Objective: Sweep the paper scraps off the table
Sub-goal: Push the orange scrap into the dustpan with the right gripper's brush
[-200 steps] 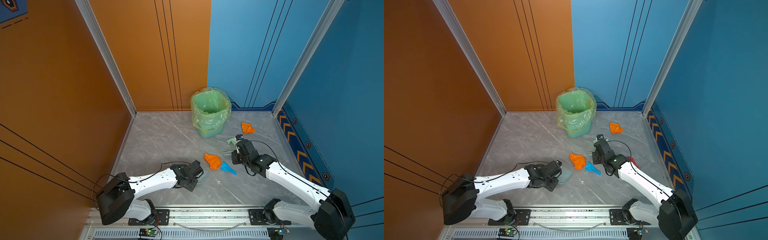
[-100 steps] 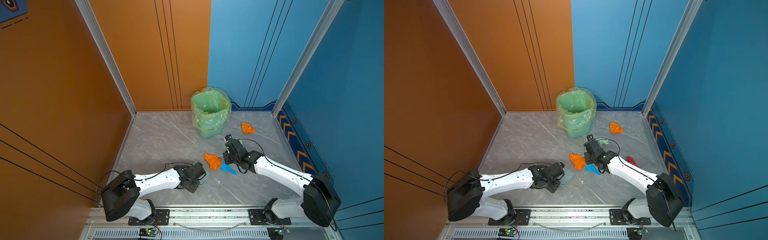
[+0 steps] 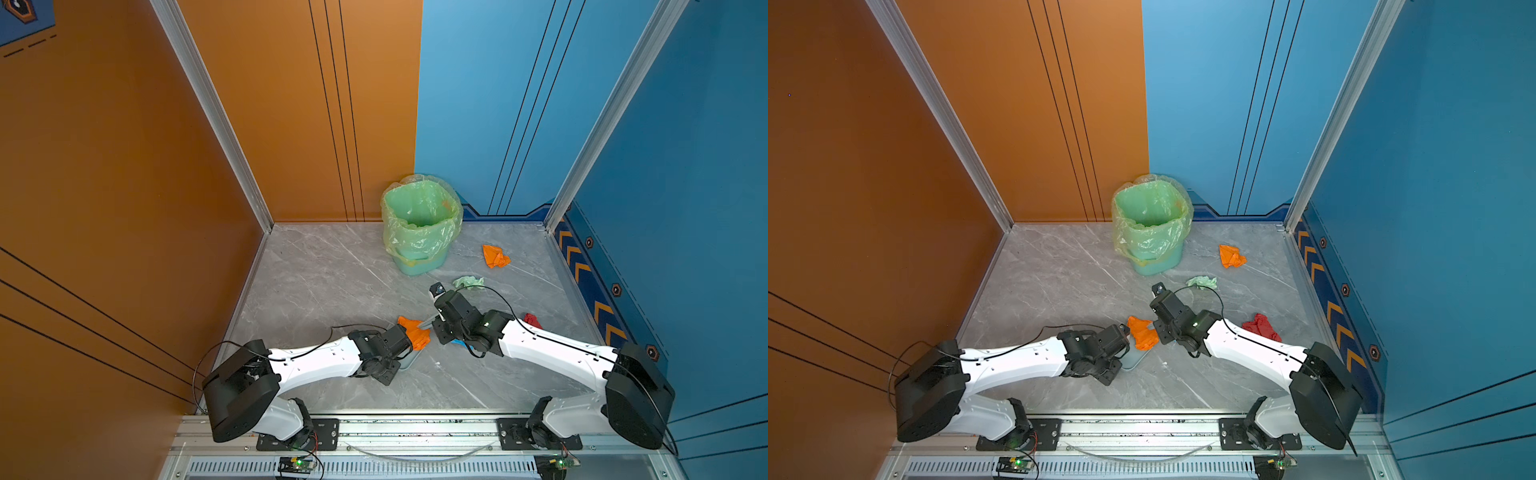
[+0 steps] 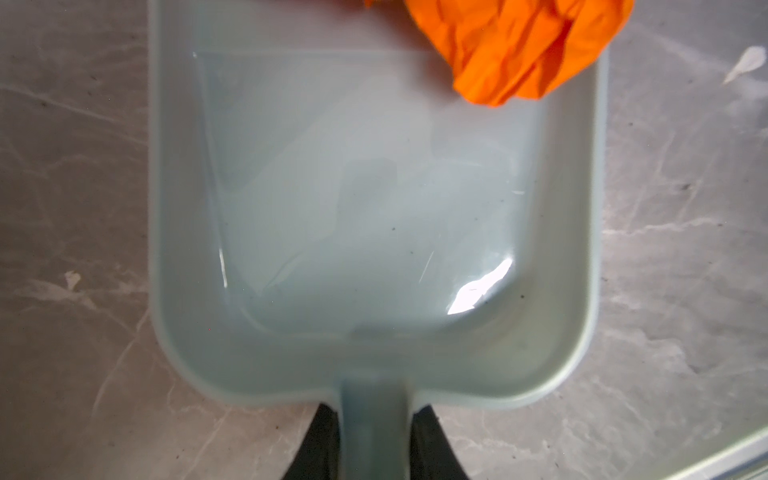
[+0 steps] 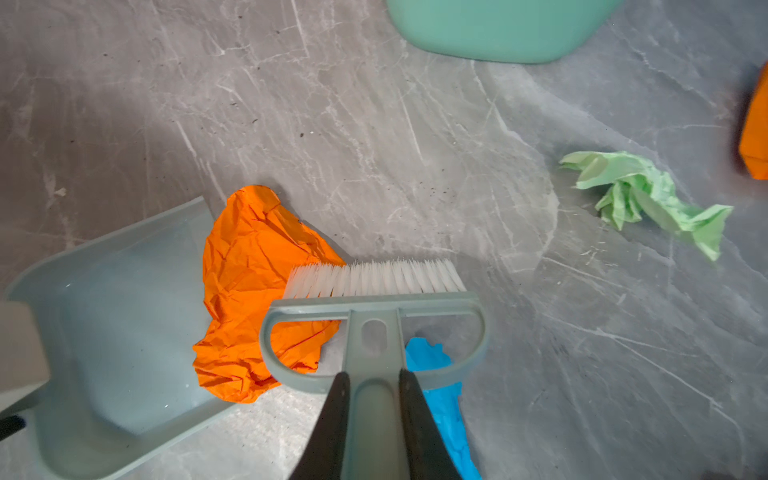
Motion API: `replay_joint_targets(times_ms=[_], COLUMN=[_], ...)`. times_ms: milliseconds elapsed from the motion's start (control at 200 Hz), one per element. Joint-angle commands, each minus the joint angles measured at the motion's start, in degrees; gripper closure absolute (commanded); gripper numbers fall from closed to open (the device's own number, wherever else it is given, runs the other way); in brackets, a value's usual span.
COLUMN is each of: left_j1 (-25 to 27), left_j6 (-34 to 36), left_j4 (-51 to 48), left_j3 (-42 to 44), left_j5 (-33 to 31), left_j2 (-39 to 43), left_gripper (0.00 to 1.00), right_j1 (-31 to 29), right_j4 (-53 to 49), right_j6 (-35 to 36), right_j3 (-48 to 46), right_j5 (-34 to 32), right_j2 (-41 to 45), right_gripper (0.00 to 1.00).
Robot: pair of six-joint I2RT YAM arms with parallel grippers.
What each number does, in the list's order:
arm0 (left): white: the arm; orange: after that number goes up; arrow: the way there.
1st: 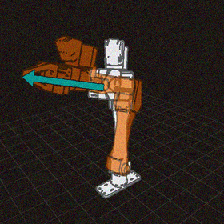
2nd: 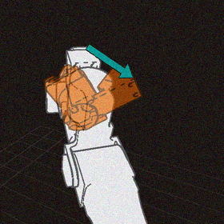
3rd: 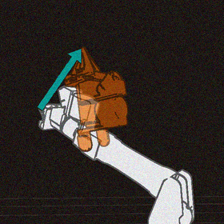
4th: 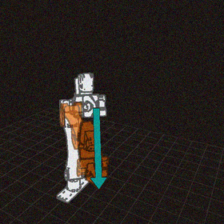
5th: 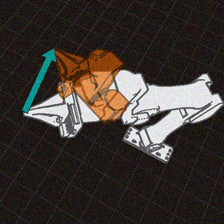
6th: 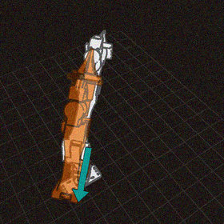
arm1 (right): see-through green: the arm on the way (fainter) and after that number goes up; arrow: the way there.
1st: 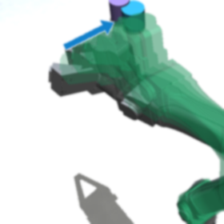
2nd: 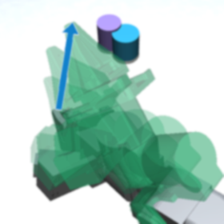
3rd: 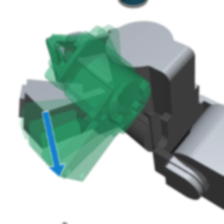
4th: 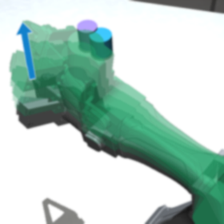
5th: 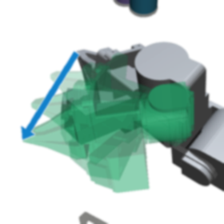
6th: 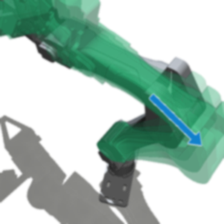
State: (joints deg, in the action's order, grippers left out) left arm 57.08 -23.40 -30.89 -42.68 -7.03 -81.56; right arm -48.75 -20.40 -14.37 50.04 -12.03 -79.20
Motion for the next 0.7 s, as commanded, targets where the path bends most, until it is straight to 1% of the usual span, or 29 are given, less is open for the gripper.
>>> replay_joint_targets(times_ms=[0,185,290,360,425,531,621,696], left_j1=[0.7,0.9,1.1,1.2,1.2,1.3,1.4,1.5], left_j6=[0.3,0.2,0.1,0.2,0.3,0.4,0.4,0.5], left_j4=[-0.1,0.3,0.6,0.7,0.7,0.7,1.1,1.8], left_j3=[-1.0,-1.0,-0.9,-0.9,-0.8,-0.9,-0.6,-0.4], left_j5=[-1.2,-1.1,-1.2,-1.2,-1.2,-1.3,-1.4,-1.5], left_j2=[-0.9,-1.5,-1.7,-1.8,-1.7,-1.6,-1.5,-1.3], left_gripper=[1.00,1.00,1.00,1.00,1.00,1.00,1.00,1.00], right_j1=[-1.4,-3.8,-4.6,-4.8,-4.9,-4.6,-3.3,-1.6], right_j4=[-1.8,-2.4,-1.8,-1.3,-0.8,-0.3,-0.3,-0.3], right_j6=[1.6,2.8,3.0,3.0,2.9,2.4,2.1,1.9], right_j3=[-0.8,-1.4,-2.0,-2.4,-2.7,-3.2,-3.6,-4.1], right_j5=[2.5,6.8,10.3,11.4,10.6,6.0,3.5,3.0], right_j2=[1.4,2.4,3.2,3.8,4.9,7.7,10.2,12.1], right_gripper=[1.00,1.00,1.00,1.00,1.00,1.00,1.00,1.00])
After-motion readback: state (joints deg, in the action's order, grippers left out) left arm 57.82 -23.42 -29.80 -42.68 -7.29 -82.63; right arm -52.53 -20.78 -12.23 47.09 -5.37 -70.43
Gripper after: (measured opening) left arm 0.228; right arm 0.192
